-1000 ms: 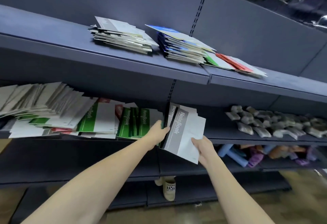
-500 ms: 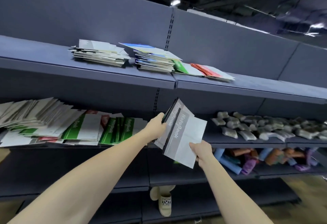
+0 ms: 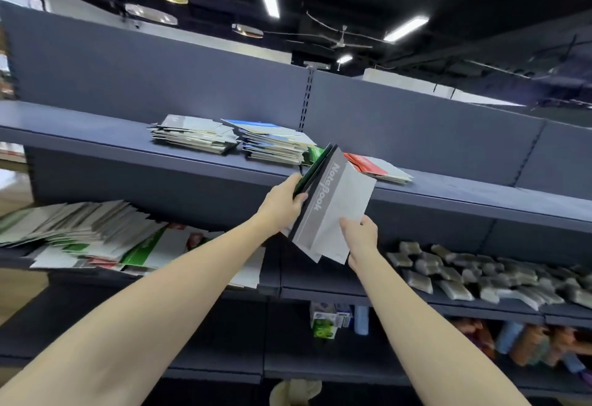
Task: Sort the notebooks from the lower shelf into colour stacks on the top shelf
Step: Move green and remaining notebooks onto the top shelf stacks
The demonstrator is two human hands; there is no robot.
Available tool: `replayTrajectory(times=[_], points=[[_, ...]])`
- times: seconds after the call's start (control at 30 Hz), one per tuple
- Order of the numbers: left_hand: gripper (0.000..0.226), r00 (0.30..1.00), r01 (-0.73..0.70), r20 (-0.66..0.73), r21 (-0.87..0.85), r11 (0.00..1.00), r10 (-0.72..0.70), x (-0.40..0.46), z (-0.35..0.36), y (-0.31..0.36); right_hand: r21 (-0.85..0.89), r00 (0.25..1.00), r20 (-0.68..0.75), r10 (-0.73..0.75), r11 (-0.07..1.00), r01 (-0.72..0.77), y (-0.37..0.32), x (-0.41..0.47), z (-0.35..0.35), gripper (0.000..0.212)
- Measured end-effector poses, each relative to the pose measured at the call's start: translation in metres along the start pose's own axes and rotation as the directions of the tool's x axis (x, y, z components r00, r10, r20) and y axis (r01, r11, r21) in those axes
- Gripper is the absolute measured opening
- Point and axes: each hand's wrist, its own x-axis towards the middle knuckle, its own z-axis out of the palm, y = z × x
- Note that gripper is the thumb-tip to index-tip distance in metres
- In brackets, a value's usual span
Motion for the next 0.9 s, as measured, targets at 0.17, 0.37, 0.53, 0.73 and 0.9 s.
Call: replayTrajectory(times=[0.17, 0.37, 0.53, 0.73, 0.9], points=[[0.028, 0.991, 0.003, -0.130, -0.037, 0.999, -0.008, 0.010, -0.045, 0.003, -0.050, 0.998, -0.004, -0.060, 0.997, 0.059, -0.035, 0.007, 0.044, 0.017], [0.026, 0.952, 0.010, -0.304, -0.097, 0.995, -0.039, 0.033, -0.112, -0.023, -0.020, 0.986, 0.038, -0.162, 0.986, 0.163, -0.065, 0.011, 0.128, 0.020], [0.019, 0.926, 0.017, -0.374, -0.074, 0.997, -0.043, 0.072, -0.180, -0.056, 0.014, 0.949, 0.076, -0.305, 0.952, 0.305, -0.094, 0.014, 0.212, 0.022], [0.017, 0.888, 0.104, -0.438, -0.099, 0.990, -0.137, 0.132, -0.266, -0.112, -0.108, 0.923, 0.145, -0.357, 0.921, 0.373, -0.125, 0.027, 0.308, 0.032], [0.012, 0.877, 0.161, -0.456, -0.017, 0.987, -0.151, 0.159, -0.320, -0.156, -0.305, 0.913, 0.202, -0.356, 0.863, 0.404, -0.131, 0.037, 0.372, 0.028]])
